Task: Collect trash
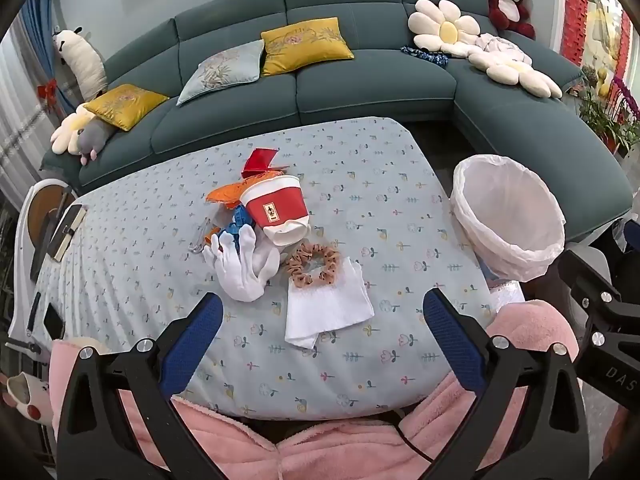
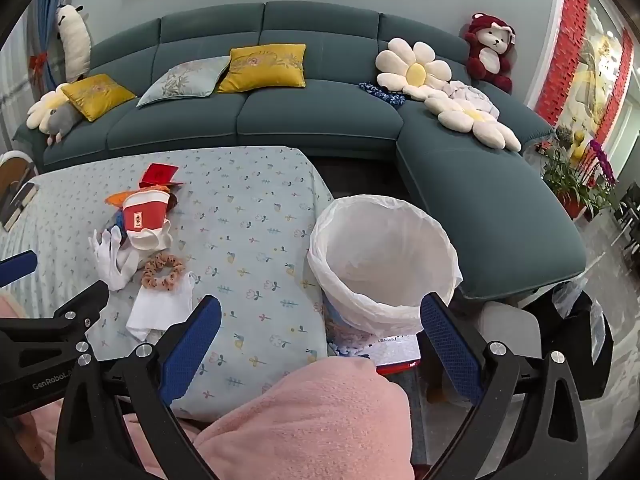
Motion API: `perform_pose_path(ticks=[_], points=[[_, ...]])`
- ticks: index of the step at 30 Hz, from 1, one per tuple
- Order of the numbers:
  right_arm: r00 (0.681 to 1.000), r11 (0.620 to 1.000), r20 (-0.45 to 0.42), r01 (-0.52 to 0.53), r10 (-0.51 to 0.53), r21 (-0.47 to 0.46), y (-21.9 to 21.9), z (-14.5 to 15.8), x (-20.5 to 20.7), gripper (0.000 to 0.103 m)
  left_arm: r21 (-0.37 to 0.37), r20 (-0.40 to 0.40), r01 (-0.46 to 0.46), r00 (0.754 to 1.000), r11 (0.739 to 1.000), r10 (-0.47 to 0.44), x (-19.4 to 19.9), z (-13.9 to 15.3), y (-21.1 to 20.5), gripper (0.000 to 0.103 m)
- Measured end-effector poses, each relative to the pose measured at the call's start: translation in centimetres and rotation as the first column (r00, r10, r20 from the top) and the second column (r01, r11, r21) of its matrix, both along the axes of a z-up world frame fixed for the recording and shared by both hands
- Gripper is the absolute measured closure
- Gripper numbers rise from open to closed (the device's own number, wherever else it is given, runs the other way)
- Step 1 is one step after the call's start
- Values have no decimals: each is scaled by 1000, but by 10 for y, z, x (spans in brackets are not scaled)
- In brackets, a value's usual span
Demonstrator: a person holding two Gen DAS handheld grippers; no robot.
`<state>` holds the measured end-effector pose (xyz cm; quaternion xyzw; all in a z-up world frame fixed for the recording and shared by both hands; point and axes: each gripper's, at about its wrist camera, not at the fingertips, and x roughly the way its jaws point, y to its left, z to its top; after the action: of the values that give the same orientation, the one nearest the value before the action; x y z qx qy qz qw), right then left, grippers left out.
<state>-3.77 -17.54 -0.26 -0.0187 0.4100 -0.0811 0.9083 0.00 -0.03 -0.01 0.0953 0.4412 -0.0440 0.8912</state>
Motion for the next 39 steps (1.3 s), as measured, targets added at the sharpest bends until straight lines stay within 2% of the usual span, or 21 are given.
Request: perform_pose_path(ticks=[39], points=[[1000, 1000, 8, -10, 10, -11, 2, 9, -3, 7, 3, 7, -24, 1000, 1000, 24, -2, 4, 2, 7]])
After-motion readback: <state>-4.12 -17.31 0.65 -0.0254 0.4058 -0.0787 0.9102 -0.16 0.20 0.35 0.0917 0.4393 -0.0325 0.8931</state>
